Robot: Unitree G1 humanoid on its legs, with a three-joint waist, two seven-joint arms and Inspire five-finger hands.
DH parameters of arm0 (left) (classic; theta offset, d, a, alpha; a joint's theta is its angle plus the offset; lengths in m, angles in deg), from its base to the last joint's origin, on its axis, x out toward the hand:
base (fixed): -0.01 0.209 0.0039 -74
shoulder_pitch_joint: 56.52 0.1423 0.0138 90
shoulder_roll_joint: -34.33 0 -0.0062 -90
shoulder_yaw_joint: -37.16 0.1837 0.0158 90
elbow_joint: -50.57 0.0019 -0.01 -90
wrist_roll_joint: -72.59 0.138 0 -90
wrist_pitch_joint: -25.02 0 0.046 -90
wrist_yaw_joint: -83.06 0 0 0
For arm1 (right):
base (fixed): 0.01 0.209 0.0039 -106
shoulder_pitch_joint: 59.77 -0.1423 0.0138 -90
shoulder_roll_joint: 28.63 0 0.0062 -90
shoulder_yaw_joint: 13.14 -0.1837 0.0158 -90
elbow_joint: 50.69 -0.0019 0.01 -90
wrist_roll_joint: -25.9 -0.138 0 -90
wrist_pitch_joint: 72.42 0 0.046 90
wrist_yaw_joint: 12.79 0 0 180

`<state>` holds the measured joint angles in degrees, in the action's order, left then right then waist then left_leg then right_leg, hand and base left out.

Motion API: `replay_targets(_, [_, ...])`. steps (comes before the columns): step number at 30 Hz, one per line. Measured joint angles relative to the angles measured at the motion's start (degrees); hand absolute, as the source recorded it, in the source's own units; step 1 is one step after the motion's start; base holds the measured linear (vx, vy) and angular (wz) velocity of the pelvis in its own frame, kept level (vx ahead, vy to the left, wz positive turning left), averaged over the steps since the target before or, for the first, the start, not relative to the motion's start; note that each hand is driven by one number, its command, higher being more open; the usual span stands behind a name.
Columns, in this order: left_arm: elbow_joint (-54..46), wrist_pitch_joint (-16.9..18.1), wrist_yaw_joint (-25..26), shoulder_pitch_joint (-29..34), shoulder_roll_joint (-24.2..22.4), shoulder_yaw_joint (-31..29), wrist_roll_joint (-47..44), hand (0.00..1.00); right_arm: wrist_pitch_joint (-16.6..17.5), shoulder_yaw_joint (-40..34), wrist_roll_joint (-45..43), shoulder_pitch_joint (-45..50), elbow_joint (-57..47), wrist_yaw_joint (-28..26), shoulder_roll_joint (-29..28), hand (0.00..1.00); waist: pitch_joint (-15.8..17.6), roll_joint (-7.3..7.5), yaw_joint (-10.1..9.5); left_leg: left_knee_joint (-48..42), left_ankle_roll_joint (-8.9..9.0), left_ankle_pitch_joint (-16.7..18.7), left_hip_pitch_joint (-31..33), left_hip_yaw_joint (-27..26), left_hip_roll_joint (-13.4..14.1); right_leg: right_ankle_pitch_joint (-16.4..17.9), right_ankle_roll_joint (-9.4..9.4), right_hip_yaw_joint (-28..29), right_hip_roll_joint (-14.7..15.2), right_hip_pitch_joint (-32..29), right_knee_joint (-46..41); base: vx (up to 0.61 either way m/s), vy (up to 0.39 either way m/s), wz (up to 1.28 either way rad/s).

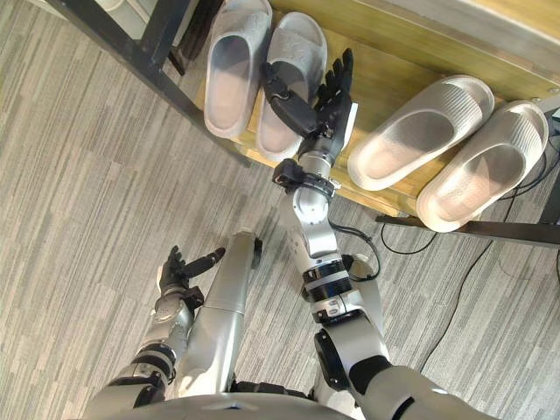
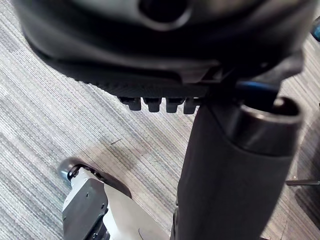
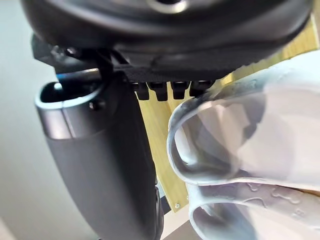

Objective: Organize the slippers on the shoe rack

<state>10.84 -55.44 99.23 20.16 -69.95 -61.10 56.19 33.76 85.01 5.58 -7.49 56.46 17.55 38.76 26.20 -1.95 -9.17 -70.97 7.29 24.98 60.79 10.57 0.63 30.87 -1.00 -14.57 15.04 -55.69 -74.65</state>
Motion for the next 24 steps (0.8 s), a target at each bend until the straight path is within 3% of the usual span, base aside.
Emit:
replay_targets(17, [0.7, -0.1, 1.0, -0.7, -0.3, 0.0, 0.1, 1.0, 0.8, 2.1, -2.2, 0.2, 1.1, 0.9, -0.1, 1.0, -0.4, -0.65, 0.04, 0.8, 0.42, -0.3, -1.0, 0.1, 0.2, 0.0, -0.04, -0.2, -0.1, 0.8, 0.4, 0.02, -0.005, 0.0])
replay_targets(24, [0.6, -0.1, 1.4, -0.8, -0.7, 0.0, 0.1, 1.0, -2.2, 4.1, 3.8, 5.5, -2.4, 1.2, -0.1, 1.0, -0.5, -0.89, 0.14, 0.9, 0.41, -0.3, -2.1, 0.0, 0.4, 0.0, -0.04, -0.2, -0.3, 2.0, 0.6, 0.03, -0.009, -0.01])
